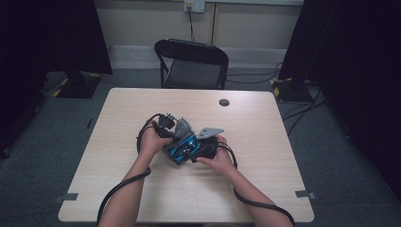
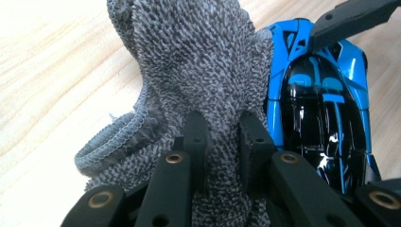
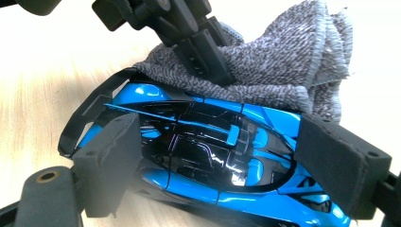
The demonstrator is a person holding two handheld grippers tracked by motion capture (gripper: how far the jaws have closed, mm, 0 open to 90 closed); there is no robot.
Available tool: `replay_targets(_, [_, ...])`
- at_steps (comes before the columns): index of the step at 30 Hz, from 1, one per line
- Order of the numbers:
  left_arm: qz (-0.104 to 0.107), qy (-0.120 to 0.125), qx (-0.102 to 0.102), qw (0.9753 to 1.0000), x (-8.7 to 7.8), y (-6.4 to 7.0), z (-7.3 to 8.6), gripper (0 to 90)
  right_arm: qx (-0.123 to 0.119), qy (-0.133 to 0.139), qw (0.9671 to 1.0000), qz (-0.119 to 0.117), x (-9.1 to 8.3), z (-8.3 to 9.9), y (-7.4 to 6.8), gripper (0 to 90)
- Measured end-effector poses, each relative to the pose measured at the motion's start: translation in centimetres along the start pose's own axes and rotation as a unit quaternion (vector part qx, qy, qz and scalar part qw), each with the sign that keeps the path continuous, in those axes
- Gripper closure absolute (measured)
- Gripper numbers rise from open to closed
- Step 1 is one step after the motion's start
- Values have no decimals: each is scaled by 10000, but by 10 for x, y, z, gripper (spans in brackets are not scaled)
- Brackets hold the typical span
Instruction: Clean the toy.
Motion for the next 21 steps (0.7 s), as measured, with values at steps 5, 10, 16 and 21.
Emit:
replay_targets(5, [20, 7, -19, 10000, -4, -1, 5, 762, 2, -2, 10000, 0, 0, 0, 0, 155])
replay_targets(10, [32, -6, -73, 10000, -7, -2, 10, 762, 0, -2, 10000, -1, 0, 0, 0, 155])
replay_targets(16, [-4, -31, -100, 9999, -11, -1, 15, 762, 0, 9, 10000, -1, 0, 0, 0, 155])
replay_targets(21, [-8, -27, -138, 9999, -14, -2, 21, 762, 2, 5, 10000, -1, 0, 0, 0, 155])
Point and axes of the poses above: each handheld gripper's, and its own axes: x roughly forward along the jaws, z roughly out of its underside, y roughly to its right, the point moved 3 cm from there along x, roughly forward along the jaws, and after that the axes turned 1 degree about x, right-handed, at the moved point
